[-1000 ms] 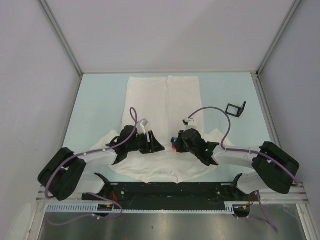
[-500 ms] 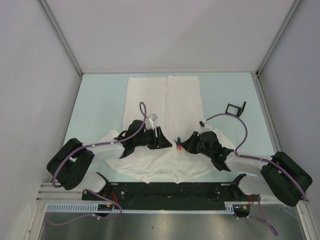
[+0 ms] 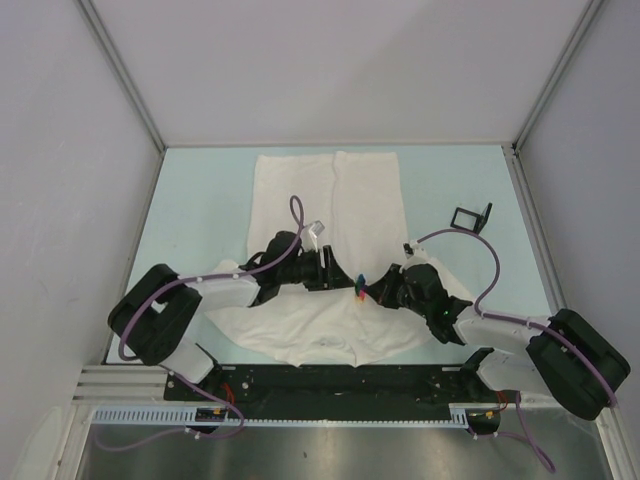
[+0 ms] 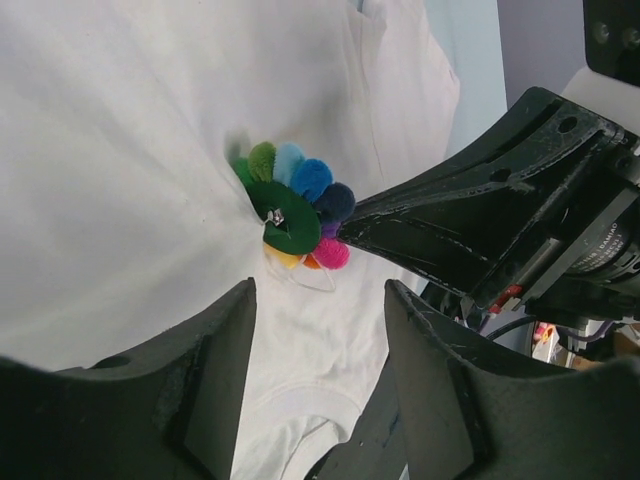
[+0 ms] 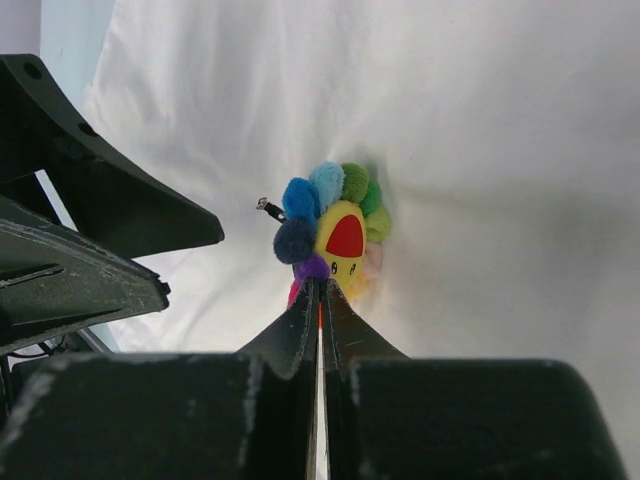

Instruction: Remove the brooch from the garment

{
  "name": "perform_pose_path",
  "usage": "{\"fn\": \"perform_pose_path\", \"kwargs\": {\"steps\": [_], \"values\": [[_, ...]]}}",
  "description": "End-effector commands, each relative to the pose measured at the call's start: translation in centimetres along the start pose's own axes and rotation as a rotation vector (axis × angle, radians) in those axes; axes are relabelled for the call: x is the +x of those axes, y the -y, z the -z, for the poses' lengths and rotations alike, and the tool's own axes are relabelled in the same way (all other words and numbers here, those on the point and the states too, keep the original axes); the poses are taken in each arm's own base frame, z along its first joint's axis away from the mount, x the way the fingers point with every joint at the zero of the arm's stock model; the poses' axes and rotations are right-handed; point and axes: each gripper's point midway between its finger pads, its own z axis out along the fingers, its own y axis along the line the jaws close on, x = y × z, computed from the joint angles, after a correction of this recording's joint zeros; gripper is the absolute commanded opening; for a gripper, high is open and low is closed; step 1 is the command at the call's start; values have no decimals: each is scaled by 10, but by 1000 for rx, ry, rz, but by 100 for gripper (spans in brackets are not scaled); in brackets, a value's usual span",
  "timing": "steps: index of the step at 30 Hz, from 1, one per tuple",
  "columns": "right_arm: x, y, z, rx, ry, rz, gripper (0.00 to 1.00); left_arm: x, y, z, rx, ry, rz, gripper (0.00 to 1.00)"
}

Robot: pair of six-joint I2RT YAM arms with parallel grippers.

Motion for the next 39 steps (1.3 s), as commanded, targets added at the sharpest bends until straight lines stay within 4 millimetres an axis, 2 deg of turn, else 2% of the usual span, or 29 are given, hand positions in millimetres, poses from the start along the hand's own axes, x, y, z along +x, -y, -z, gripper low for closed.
{"fn": "perform_pose_path", "kwargs": {"steps": [1, 20, 32, 39], "values": [[-2, 6, 4, 15, 14, 10, 0, -11, 16, -9, 43, 7, -20, 60], [0, 5, 4, 8, 2, 46, 0, -16, 20, -37, 67, -34, -11, 63], [5, 0, 1, 15, -20, 84, 0, -15, 36, -42, 116, -42, -17, 63], [0, 2, 3, 38, 3, 88, 0, -11, 39, -43, 126, -52, -16, 63]]}}
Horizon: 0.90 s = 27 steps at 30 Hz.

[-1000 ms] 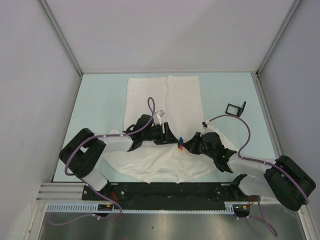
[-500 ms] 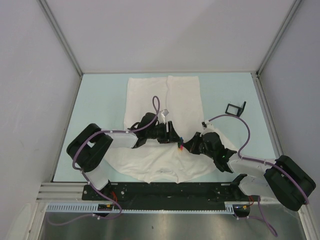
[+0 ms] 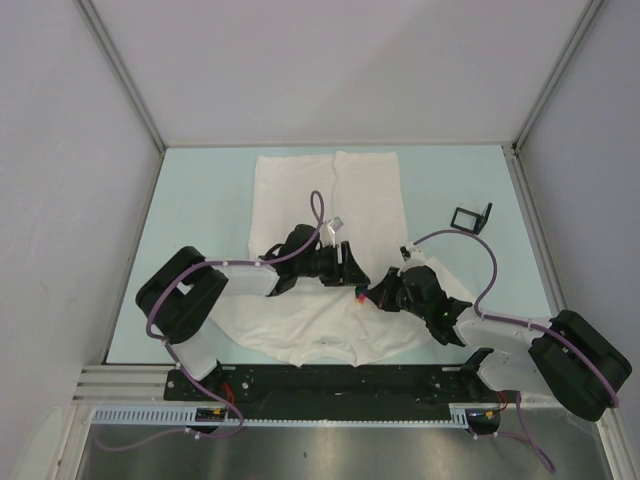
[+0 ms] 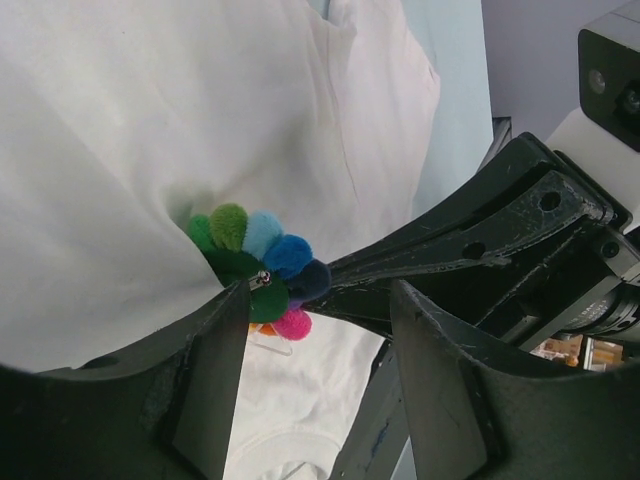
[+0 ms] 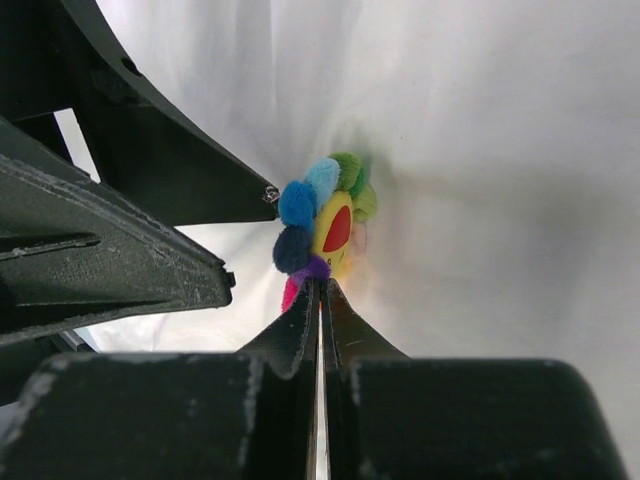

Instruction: Remove the brooch from the garment

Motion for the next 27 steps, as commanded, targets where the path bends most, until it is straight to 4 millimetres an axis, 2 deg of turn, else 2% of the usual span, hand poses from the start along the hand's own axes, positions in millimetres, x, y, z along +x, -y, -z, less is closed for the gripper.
{"fn": "perform_pose_path", "kwargs": {"steps": [1, 11, 20, 23, 27], "values": [[-10, -1, 1, 21, 30, 28, 0, -9, 26, -4, 79, 18, -26, 63], [-12, -2, 1, 39, 45, 33, 1, 1, 27, -10, 102, -3, -11, 63], [-7, 2, 2, 70, 41, 46, 1, 2, 35, 6, 103, 9, -43, 63], [-7, 3, 2, 76, 46, 46, 0, -1, 30, 14, 57, 31, -73, 59], [-7, 1, 2, 77, 53, 41, 1, -9, 11, 21, -43, 73, -100, 56]]}}
